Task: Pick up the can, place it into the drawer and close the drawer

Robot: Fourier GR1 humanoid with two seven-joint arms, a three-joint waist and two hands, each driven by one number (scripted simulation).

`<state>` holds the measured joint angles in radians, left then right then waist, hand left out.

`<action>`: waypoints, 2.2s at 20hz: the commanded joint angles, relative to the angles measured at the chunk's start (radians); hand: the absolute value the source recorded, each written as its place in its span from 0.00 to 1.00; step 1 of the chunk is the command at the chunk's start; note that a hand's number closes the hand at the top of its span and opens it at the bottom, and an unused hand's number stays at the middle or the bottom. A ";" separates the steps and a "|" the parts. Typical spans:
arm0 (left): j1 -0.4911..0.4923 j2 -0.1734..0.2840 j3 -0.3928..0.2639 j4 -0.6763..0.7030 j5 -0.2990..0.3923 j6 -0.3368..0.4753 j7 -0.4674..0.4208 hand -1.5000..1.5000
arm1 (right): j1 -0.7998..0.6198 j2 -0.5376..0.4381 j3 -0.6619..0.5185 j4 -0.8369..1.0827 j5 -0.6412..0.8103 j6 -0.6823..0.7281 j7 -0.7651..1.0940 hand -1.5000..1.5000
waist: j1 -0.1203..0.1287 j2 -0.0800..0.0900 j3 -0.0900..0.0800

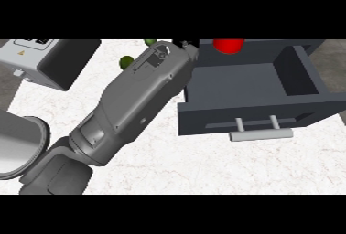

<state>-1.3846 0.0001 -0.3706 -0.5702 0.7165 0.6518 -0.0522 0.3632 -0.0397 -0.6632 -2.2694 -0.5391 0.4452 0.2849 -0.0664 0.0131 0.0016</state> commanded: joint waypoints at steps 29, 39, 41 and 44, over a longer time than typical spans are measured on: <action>0.001 0.000 -0.227 0.080 0.264 0.130 -0.163 0.00 | -0.086 -0.065 -0.039 -0.084 0.164 0.045 -0.092 0.00 | -0.015 0.007 0.000; -0.037 0.000 -0.203 0.076 0.305 0.128 -0.246 0.00 | -0.175 -0.066 0.102 -0.164 0.476 0.089 -0.207 0.00 | 0.023 0.002 -0.001; -0.046 0.000 -0.217 0.083 0.308 0.149 -0.237 0.00 | -0.255 -0.092 0.145 -0.100 0.570 0.073 -0.222 0.00 | 0.034 0.004 0.000; -0.058 0.000 -0.210 0.112 0.305 0.094 -0.216 0.00 | -0.286 -0.034 0.287 -0.123 0.760 0.039 -0.208 0.00 | 0.052 0.006 -0.001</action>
<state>-1.4229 0.0000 -0.5853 -0.4807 1.0214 0.7754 -0.2796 0.1380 -0.0967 -0.4893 -2.4017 0.0366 0.5078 0.0861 -0.0364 0.0181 0.0009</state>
